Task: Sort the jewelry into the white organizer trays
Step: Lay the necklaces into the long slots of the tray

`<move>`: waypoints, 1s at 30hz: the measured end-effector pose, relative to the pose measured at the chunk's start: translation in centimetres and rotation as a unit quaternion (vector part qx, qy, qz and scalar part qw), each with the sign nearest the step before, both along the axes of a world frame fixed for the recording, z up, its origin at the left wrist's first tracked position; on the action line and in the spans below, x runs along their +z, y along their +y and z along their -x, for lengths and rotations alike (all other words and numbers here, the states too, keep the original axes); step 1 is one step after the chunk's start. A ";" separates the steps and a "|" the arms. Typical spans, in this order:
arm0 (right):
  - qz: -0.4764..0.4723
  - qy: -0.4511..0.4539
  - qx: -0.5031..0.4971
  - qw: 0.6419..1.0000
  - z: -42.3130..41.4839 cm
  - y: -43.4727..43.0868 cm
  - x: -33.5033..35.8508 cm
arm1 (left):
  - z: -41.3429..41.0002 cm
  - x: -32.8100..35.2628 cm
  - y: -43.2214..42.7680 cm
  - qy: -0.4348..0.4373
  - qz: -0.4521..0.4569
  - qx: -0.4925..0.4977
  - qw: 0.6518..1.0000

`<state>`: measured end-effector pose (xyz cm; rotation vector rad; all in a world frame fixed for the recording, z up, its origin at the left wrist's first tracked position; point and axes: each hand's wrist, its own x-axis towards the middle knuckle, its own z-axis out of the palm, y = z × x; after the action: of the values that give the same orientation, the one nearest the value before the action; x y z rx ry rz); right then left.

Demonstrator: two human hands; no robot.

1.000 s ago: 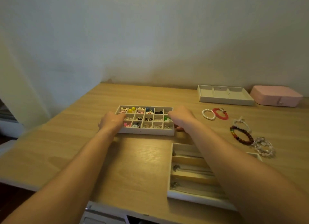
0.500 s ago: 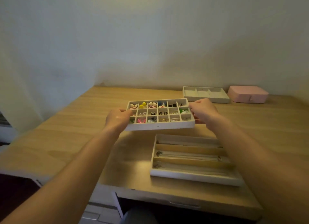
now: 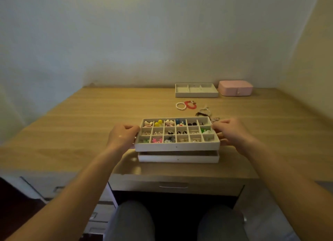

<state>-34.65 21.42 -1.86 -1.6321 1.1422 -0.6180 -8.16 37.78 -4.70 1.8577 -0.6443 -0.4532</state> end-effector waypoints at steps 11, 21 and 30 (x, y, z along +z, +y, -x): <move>0.044 0.028 -0.030 0.998 0.6 0.4 -1.8 | 2.2 0.3 0.6 -0.071 -0.032 -0.004 0.997; 0.120 0.080 -0.064 0.988 0.2 1.2 -2.1 | 3.0 0.1 0.7 -0.155 -0.055 0.032 0.986; 0.127 0.078 -0.061 0.987 -3.2 1.9 -1.2 | 0.4 1.3 -0.1 -0.114 -0.056 0.081 0.989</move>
<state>-31.48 23.35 -3.04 -1.8639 1.3286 -0.7501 -8.55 37.63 -3.42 2.0701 -0.6226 -0.1753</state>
